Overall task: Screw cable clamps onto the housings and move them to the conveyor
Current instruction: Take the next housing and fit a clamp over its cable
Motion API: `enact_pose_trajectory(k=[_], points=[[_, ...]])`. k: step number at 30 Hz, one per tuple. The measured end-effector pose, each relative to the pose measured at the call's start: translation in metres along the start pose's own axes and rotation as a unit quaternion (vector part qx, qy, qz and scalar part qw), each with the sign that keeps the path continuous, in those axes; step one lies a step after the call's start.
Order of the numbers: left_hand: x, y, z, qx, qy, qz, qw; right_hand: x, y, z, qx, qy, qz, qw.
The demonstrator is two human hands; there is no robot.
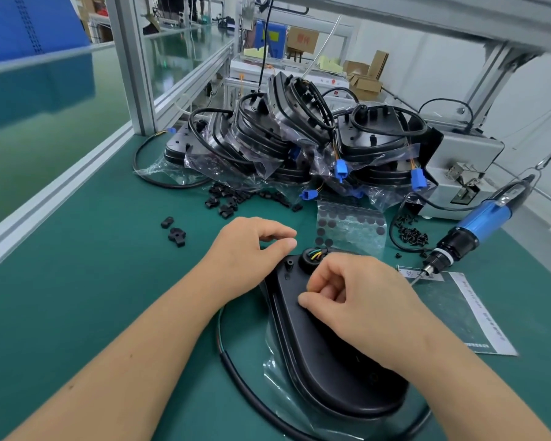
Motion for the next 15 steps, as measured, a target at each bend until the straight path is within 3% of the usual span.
enact_pose_trajectory(k=[7, 11, 15], points=[[0.04, 0.042, -0.005, 0.125, -0.201, 0.001, 0.972, 0.005, -0.003, -0.001, -0.008, 0.01, -0.015, 1.0], [0.026, 0.081, -0.016, 0.232, -0.198, -0.088, 0.948, 0.006, -0.003, -0.002, -0.006, 0.002, -0.028, 1.0], [0.02, 0.087, -0.013, 0.233, -0.167, -0.061, 0.956, 0.006, -0.004, -0.002, 0.003, -0.019, -0.038, 0.999]])
Point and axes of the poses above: each hand's wrist, its own y-axis away from the middle knuckle, its own x-axis out of the back of the hand, z = x × y, the point moved 6 cm from there along -y, towards the middle knuckle, and after that the axes turned 10 degrees about -z, right-handed, at the moved point
